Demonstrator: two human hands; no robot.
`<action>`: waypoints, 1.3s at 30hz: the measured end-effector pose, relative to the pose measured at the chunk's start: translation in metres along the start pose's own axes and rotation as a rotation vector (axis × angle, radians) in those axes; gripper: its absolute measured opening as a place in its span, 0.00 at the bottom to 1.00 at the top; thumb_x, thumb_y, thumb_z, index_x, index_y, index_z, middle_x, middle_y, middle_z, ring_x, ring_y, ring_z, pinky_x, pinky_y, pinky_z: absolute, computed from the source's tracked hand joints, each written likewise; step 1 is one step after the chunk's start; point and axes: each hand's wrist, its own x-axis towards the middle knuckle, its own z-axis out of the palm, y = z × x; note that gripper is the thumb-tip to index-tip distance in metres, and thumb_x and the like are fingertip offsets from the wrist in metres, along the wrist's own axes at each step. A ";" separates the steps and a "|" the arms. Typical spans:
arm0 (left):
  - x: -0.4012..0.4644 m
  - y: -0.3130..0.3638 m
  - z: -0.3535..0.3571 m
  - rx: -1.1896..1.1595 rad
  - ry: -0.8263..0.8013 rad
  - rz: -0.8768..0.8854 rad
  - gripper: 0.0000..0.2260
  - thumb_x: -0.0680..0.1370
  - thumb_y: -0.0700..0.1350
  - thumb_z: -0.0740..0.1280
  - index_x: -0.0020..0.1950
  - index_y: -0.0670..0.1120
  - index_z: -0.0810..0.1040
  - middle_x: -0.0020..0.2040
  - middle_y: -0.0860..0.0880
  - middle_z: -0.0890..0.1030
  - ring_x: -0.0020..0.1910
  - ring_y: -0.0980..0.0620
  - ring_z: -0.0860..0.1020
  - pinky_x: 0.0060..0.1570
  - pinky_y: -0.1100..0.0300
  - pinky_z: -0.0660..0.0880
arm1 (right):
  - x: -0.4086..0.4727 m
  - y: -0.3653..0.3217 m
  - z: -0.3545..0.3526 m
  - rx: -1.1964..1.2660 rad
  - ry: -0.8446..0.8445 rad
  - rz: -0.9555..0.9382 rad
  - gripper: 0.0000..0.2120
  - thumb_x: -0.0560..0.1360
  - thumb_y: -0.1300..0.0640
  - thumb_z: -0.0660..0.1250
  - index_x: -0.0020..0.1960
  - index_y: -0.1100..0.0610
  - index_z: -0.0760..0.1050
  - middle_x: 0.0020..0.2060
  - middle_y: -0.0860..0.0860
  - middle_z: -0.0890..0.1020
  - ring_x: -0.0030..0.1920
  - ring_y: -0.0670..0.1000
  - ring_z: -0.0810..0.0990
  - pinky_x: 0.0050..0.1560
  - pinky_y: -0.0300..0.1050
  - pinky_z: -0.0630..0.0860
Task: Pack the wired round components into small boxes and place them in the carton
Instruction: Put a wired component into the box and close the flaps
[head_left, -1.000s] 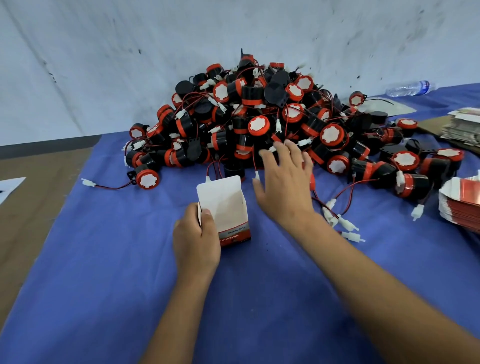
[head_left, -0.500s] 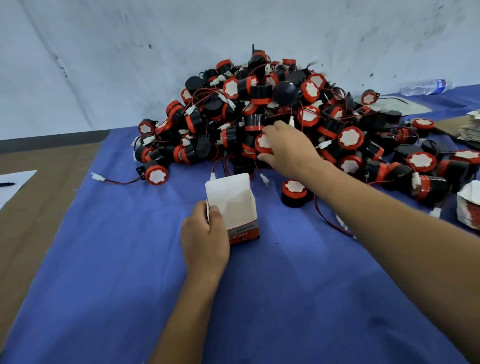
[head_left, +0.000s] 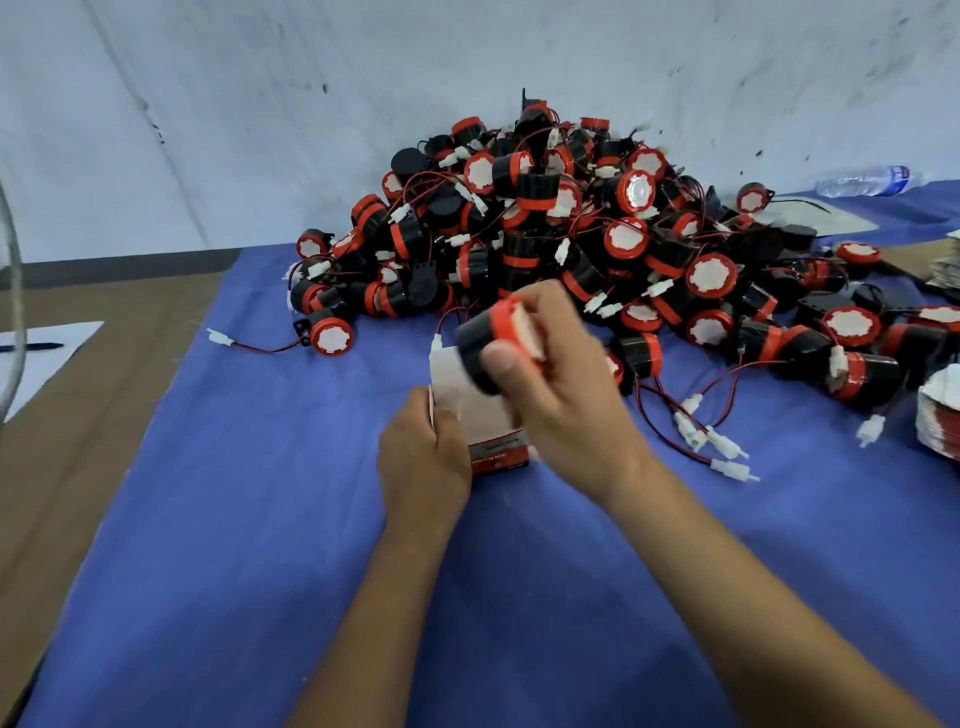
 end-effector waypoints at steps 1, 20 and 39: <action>-0.002 0.001 0.000 -0.004 0.003 0.018 0.07 0.83 0.46 0.59 0.50 0.50 0.76 0.39 0.56 0.78 0.45 0.45 0.79 0.38 0.55 0.72 | -0.002 0.001 0.008 -0.080 -0.060 -0.018 0.20 0.78 0.41 0.67 0.56 0.57 0.71 0.45 0.48 0.80 0.42 0.49 0.78 0.42 0.43 0.73; 0.004 0.000 -0.005 -0.433 -0.159 -0.170 0.16 0.86 0.53 0.59 0.45 0.48 0.80 0.43 0.48 0.85 0.46 0.42 0.82 0.50 0.42 0.81 | -0.028 0.033 0.031 -1.003 0.061 -0.260 0.07 0.68 0.60 0.80 0.38 0.56 0.82 0.37 0.55 0.80 0.47 0.59 0.77 0.53 0.52 0.76; 0.003 -0.003 0.000 -0.283 -0.151 -0.032 0.04 0.78 0.48 0.73 0.45 0.52 0.79 0.40 0.59 0.83 0.39 0.60 0.78 0.37 0.64 0.75 | -0.010 -0.011 0.024 -1.164 -0.369 0.275 0.14 0.76 0.66 0.63 0.38 0.52 0.62 0.36 0.49 0.65 0.40 0.53 0.69 0.38 0.47 0.63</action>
